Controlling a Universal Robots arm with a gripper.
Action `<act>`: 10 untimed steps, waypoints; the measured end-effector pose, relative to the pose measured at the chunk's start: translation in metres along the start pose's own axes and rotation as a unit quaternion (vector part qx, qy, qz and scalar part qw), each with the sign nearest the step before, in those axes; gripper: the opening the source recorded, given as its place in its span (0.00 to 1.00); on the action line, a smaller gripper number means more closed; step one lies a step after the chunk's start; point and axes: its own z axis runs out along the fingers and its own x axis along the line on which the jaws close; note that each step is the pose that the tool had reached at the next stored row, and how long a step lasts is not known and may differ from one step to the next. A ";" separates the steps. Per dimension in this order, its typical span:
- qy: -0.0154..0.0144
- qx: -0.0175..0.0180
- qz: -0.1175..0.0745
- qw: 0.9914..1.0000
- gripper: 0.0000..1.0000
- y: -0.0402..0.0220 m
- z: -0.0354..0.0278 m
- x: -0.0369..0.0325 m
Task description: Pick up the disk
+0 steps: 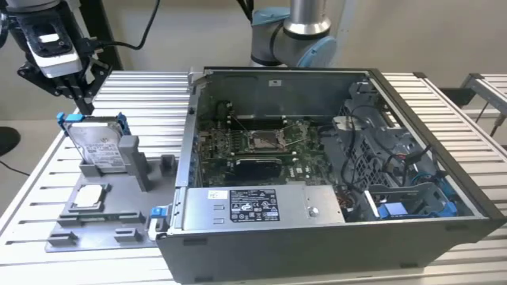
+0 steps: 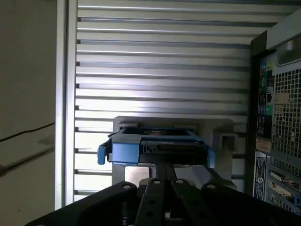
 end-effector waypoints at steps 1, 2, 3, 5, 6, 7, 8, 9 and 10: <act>0.000 0.000 0.000 1.000 0.00 0.0000 0.0000 0.0000; 0.000 0.000 0.000 1.000 0.00 0.0000 0.0000 0.0000; 0.000 0.000 0.000 1.000 0.00 0.0000 0.0000 0.0000; 0.000 0.000 -0.003 1.000 0.00 0.0000 0.0000 0.0000; 0.000 0.000 -0.007 1.000 0.00 0.0000 -0.0001 0.0001; 0.001 0.000 -0.012 1.000 0.00 0.0000 -0.0001 0.0001; 0.001 0.000 -0.019 1.000 0.00 0.0000 -0.0001 0.0002; 0.001 0.000 -0.027 1.000 0.00 0.0000 -0.0001 0.0004; 0.001 0.000 -0.035 0.999 0.00 0.0000 0.0000 0.0005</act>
